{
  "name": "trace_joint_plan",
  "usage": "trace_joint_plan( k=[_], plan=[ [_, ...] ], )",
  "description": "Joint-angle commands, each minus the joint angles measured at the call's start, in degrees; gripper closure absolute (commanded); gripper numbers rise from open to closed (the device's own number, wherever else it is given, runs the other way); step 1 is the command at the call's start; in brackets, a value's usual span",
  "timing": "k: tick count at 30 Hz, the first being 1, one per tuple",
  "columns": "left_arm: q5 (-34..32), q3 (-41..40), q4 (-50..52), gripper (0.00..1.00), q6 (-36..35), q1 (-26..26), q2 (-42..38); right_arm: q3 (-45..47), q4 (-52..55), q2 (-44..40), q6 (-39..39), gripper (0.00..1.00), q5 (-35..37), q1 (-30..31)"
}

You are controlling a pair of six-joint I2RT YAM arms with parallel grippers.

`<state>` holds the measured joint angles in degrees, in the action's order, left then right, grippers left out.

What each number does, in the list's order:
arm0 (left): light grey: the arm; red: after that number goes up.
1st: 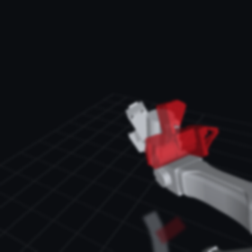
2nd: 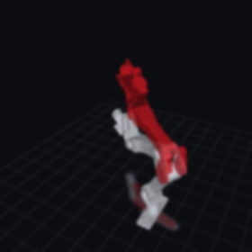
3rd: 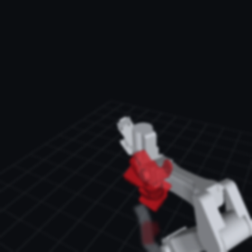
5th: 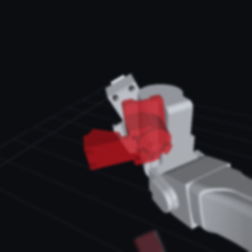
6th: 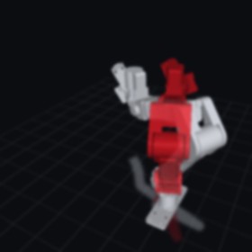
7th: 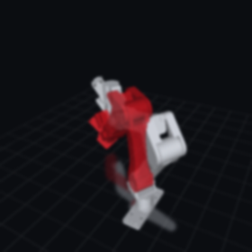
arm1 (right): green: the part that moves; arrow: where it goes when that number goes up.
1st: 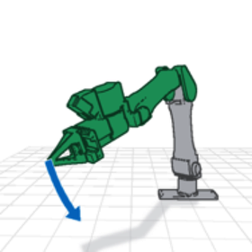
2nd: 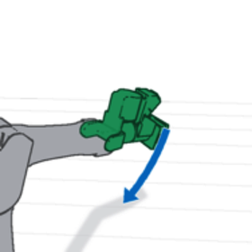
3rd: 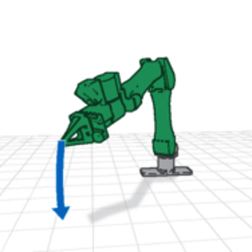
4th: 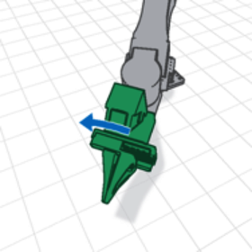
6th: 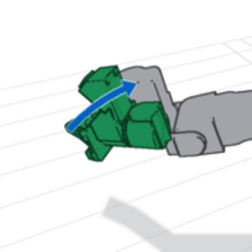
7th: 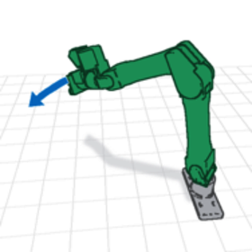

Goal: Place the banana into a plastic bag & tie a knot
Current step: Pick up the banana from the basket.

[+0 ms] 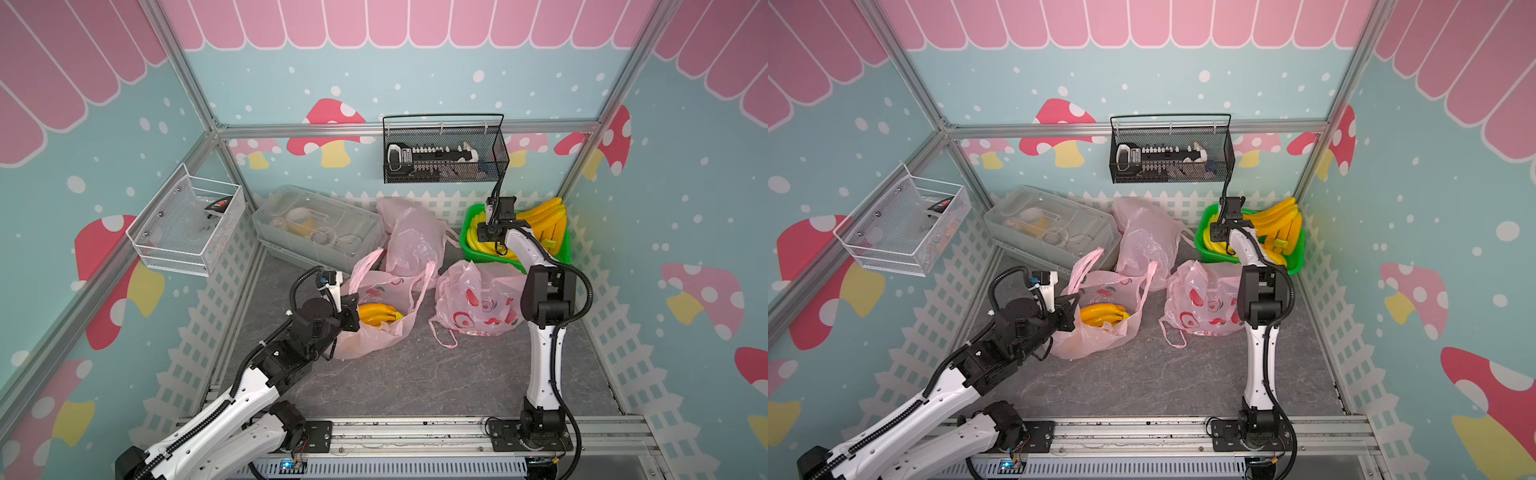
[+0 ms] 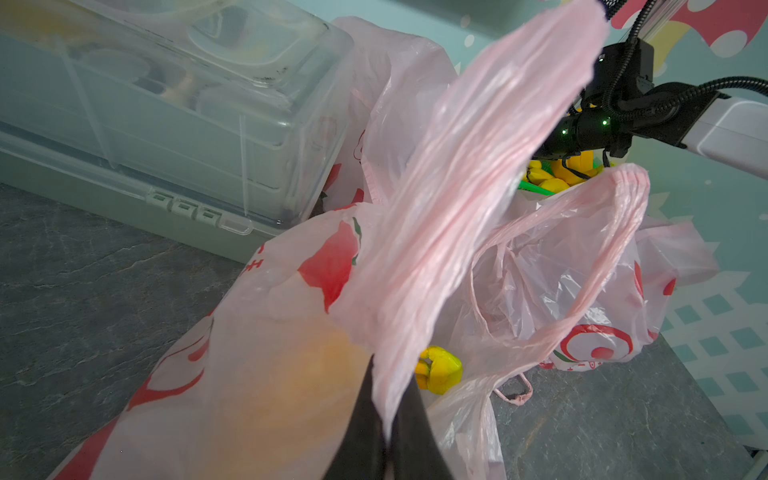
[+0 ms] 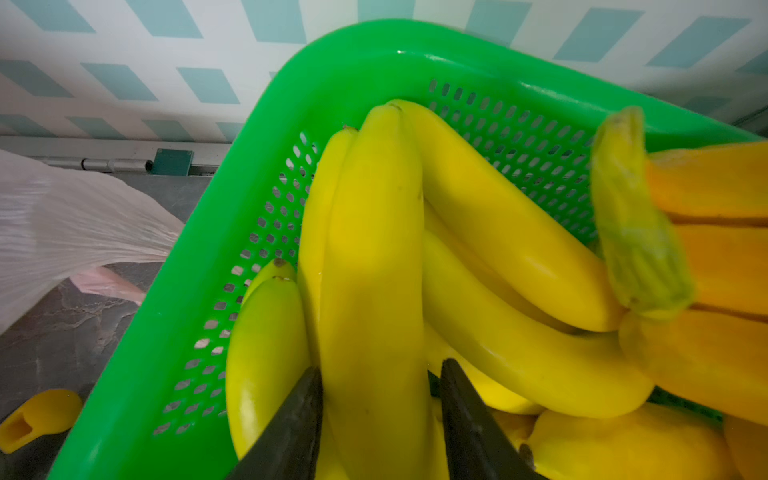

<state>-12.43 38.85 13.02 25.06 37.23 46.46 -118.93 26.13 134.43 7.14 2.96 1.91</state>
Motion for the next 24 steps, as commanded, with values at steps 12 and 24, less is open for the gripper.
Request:
trace_joint_plan(
  k=[12, 24],
  plan=[
    [-1.5, -0.9, -0.2, 1.0, -0.8, -0.3, -0.4, 10.3, -7.7, -7.2, 1.2, 0.74, -2.0, -1.0],
    [-1.4, -1.0, -0.4, 1.0, -0.8, -0.3, -0.5, 18.4, -14.6, -17.0, 3.4, 0.76, -5.6, -2.1]
  ],
)
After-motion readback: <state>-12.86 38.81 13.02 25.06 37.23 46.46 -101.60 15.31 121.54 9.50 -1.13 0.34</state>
